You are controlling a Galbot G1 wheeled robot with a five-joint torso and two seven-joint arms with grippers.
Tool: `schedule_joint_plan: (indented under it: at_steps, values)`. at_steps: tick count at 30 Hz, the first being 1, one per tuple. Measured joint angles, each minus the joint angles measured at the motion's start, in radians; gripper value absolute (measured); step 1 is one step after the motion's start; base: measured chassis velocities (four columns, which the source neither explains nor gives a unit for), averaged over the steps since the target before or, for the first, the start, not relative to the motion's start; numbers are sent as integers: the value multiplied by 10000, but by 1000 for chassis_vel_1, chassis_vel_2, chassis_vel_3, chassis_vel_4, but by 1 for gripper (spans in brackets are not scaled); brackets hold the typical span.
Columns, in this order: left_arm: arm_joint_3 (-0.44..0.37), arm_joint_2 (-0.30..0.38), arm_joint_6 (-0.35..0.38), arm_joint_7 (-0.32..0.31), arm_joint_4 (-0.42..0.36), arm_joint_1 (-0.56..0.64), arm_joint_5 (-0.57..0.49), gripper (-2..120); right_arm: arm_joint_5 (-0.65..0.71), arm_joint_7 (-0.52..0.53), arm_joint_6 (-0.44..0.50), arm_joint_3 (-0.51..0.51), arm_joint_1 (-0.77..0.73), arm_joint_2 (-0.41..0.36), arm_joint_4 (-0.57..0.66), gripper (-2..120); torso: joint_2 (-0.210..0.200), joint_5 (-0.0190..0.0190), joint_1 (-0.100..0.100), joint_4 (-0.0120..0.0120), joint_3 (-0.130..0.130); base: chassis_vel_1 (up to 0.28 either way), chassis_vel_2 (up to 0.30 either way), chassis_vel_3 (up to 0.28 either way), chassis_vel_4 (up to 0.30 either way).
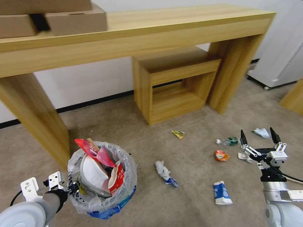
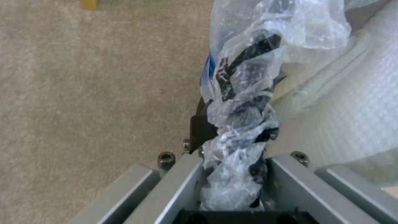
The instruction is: Pick up the trash bin and place the garbage on the floor into it.
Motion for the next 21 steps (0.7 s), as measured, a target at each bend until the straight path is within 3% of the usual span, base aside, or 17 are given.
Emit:
schedule_joint_plan:
  at_steps: [13,21]
  values:
    - [8,-71,-65,30,-35,29,46,0,6,-18,-14,-147,83,-5,27,100,0,-1,0,-4,1,-76,-72,-73,-78]
    - [-96,-22,-89,18,-41,-23,46,0,715,-434,111,-583,296,-715,-120,100,0,-1,0,2,0,0,0,0,0]
